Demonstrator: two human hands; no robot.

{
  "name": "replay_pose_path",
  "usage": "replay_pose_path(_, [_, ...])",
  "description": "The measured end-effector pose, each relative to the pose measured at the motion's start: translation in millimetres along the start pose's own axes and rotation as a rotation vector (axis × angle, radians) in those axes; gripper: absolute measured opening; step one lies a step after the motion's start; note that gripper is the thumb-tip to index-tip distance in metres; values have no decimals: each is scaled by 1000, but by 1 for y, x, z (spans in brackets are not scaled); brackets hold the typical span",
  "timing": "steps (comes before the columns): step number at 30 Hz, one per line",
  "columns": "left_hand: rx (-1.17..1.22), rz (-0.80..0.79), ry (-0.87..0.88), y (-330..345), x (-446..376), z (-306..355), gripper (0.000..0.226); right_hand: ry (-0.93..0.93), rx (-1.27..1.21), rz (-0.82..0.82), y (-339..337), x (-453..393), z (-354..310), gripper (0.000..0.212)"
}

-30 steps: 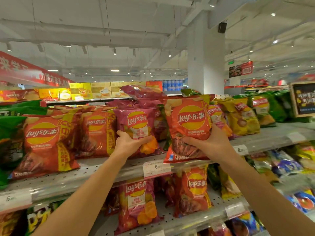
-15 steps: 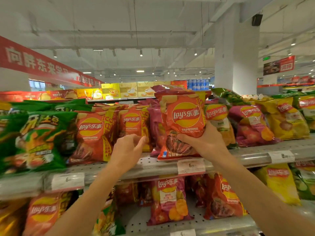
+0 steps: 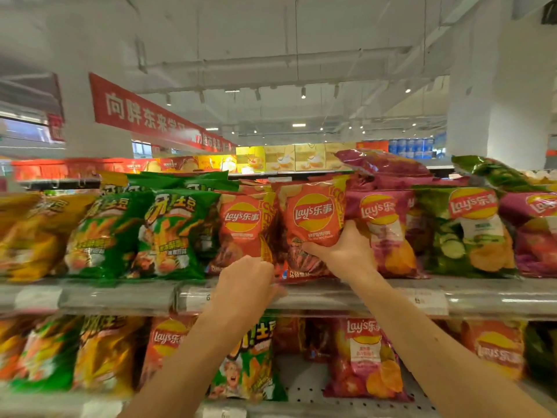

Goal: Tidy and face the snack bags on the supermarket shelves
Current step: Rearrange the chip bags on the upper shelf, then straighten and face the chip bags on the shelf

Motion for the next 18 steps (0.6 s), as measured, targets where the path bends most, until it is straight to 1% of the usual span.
replay_pose_path(4, [-2, 27, 12, 3, -3, -1, 31, 68, -9, -74, 25, -6, 0, 94])
replay_pose_path(7, [12, 53, 13, 6, -5, -2, 30, 107, -23, -130, 28, -12, 2, 103])
replay_pose_path(10, [9, 100, 21, 9, -6, 0, 34, 114, -16, -189, 25, -12, 2, 111])
replay_pose_path(13, [8, 124, 22, 12, -6, 1, 36, 96, -1, -211, 22, -7, 2, 117])
replay_pose_path(16, [23, 143, 3, 11, -5, 0, 37, 82, 68, -219, 17, 1, -2, 127])
replay_pose_path(18, [60, 185, -1, 9, -3, 5, 34, 55, 129, -194, 9, 8, -2, 125])
Point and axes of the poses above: each hand's wrist, its own x-axis away from the middle knuckle, its own y-axis out of the palm, z = x × y, the point moved 5 cm from there along -x, towards the middle knuckle, and after that the axes turned 13 degrees about -z, right-handed, at the moved point
